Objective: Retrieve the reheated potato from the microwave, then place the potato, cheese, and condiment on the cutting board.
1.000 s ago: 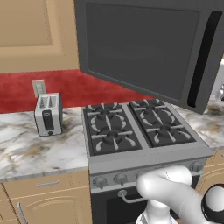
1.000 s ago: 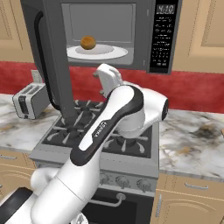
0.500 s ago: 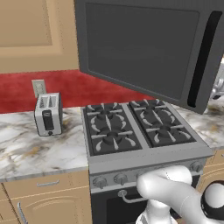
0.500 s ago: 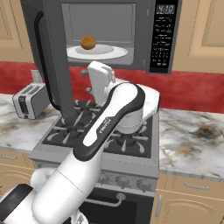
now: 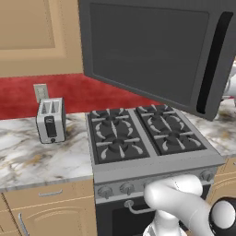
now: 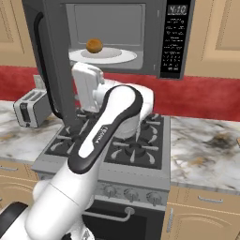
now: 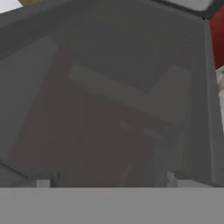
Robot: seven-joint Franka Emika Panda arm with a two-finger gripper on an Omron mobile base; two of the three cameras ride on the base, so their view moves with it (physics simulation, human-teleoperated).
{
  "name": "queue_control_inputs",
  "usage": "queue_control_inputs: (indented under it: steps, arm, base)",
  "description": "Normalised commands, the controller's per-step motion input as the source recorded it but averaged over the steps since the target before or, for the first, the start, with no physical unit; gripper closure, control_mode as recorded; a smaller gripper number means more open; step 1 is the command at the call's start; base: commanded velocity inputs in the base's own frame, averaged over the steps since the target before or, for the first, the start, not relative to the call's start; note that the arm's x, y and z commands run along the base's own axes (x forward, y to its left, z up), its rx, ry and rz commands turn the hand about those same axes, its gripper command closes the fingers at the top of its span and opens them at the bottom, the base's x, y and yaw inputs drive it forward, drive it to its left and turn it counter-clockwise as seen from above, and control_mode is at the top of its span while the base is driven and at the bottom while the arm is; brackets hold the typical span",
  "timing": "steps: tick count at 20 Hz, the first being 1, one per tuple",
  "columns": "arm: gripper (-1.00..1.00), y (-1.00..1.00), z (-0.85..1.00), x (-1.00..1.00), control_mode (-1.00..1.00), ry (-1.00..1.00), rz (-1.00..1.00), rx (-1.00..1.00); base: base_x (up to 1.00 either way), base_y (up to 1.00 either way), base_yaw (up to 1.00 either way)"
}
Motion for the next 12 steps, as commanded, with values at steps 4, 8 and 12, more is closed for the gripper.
queue_control_inputs:
  steps: [4,8,12]
  arm:
    - [-1.00,0.68,0.16,-0.64,-1.00,-0.05,0.17,0.00]
    - [-1.00,0.85,0.13,-0.76,-1.00,-0.07,0.17,0.00]
    - [-1.00,1.00,0.06,-0.71,-1.00,-0.08,0.13,0.00]
  base:
    - [0.00,0.00,0.00]
    - [0.00,0.00,0.00]
    - [0.00,0.00,0.00]
